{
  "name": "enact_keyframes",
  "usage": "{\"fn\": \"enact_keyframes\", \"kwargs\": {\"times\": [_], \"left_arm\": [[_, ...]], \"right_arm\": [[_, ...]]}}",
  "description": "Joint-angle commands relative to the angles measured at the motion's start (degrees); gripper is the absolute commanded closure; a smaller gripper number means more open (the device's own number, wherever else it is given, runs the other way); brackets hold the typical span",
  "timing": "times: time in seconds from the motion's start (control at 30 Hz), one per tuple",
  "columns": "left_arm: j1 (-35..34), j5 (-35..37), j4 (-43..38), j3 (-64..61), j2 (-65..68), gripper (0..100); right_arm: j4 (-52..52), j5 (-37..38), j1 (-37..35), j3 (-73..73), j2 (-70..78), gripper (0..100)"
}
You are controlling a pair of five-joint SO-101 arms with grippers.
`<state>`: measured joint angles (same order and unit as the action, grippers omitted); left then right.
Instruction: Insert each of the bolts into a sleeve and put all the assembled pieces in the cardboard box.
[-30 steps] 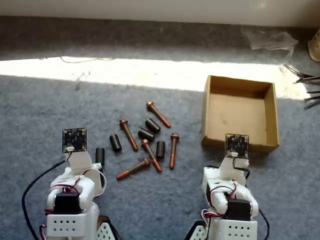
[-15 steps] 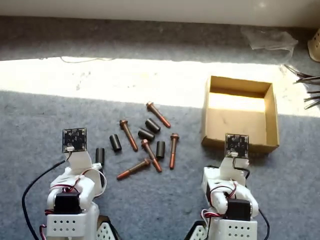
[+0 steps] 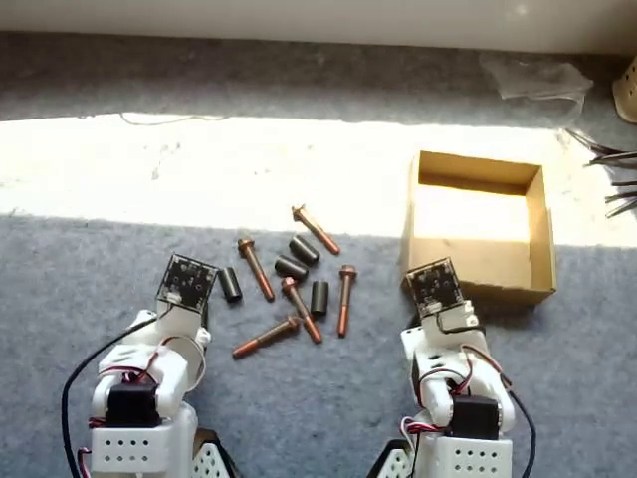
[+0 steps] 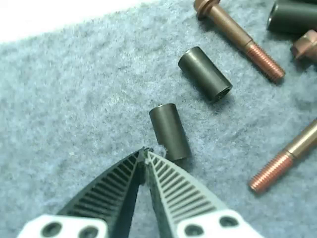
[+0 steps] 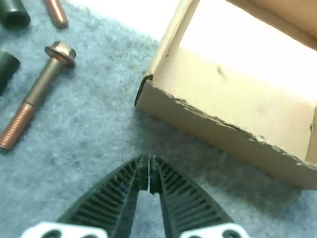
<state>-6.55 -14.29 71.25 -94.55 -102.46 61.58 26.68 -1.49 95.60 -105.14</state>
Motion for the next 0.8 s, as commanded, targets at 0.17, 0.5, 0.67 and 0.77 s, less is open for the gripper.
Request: {"fn": "enact_keyframes", "kwargs": {"times": [0.17, 0.5, 0.67, 0.77], "left_arm": [[-8.4, -4.0, -1.1, 14.5, 1.5, 99], [-8.7, -4.0, -1.4, 29.0, 24.6, 99], [-8.7, -4.0, -1.4, 37.1, 37.7, 99], [-8.7, -4.0, -1.4, 40.0, 43.9, 99]], "right_arm": [[-1.7, 1.5, 0.7, 6.3, -0.1, 99.1], [10.3, 1.9, 0.7, -9.8, 0.4, 98.8], [12.5, 3.8, 0.7, -17.5, 0.5, 98.8], [12.6, 4.6, 0.7, -18.1, 1.0, 98.8]]}}
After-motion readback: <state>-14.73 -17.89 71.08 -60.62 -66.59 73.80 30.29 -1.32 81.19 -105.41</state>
